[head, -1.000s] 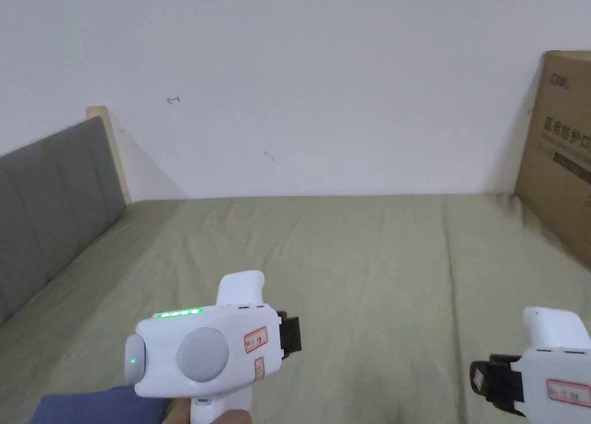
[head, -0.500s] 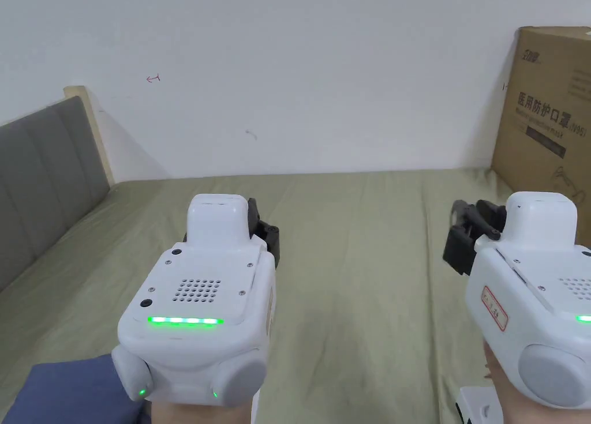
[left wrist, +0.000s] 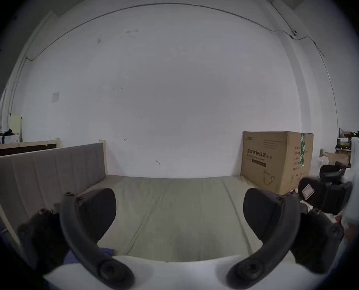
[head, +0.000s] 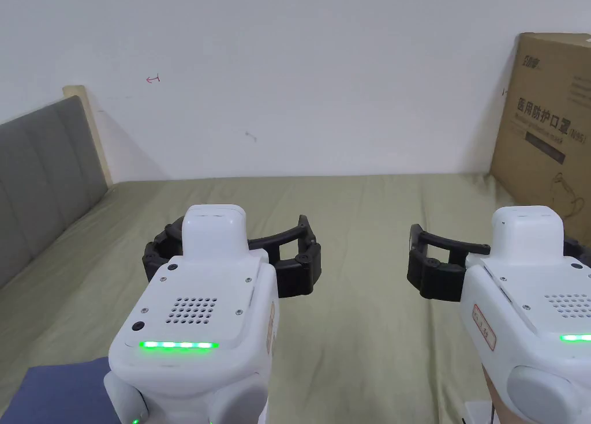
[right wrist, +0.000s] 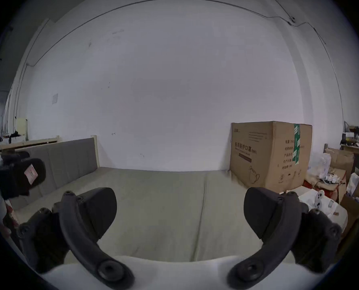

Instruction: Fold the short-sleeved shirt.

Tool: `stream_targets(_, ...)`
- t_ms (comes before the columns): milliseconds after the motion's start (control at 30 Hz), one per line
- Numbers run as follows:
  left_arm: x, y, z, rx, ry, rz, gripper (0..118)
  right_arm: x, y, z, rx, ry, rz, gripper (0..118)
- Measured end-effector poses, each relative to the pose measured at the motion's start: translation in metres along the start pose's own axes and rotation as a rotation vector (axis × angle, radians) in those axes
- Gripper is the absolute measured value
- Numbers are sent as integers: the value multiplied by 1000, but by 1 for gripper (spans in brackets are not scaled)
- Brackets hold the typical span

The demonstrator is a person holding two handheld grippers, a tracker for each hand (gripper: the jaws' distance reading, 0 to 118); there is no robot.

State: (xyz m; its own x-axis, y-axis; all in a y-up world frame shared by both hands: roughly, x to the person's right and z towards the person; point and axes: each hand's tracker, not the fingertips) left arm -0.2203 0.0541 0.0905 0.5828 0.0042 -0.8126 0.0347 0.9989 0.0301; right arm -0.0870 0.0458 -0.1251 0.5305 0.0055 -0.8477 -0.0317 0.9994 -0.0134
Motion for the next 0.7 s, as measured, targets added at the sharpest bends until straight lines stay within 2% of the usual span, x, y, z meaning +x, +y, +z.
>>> stream_targets(267,-4,-3,-14,-43,7,-35,118,-1,1,-8,-6,-2,0,118)
stream_targets(533,-13,-5,-24,-75,-5,1,118,-2,-1,-16,-23,2,5,118)
stream_targets(700,-19,-6,-27,-109,-61,82,118,-4,-1,-19,-45,0,-5,118)
